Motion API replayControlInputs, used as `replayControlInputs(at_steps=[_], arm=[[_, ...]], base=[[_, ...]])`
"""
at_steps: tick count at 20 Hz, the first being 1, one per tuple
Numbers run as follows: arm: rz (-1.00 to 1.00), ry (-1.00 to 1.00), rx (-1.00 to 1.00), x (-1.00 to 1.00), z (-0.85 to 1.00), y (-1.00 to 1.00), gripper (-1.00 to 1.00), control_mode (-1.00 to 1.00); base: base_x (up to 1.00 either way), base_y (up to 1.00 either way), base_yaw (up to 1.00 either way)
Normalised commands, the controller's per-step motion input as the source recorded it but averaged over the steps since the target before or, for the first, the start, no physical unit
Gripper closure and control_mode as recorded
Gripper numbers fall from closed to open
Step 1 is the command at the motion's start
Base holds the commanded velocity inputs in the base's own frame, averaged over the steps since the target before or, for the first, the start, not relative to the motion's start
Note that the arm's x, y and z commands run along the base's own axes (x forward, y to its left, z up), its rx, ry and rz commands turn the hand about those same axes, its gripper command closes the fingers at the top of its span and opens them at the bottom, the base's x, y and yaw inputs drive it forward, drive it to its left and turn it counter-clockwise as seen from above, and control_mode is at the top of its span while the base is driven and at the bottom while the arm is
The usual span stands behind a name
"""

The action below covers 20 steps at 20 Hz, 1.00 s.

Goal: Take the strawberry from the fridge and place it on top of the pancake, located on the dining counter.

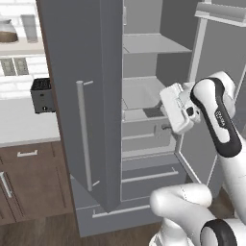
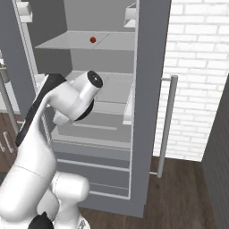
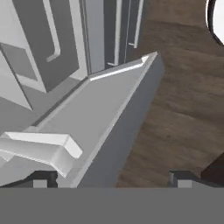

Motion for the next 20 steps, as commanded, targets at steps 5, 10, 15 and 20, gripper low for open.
replayControlInputs(at_steps=[5,10,15,20], arm=[[0.19,0.0,0.12,0.83,-0.33,0.58,-1.0,-1.0],[0.04,0.0,0.01,0.83,-0.15,0.21,-1.0,-1.0],[0.0,0.0,0.02,0.59,-0.35,0.62,-1.0,-1.0],[0.0,0.0,0.05,0.38,-0.32,0.49,-1.0,-1.0]], base=[[0.0,0.0,0.0],[0.0,0.0,0.0],[0.0,0.0,0.0],[0.0,0.0,0.0]])
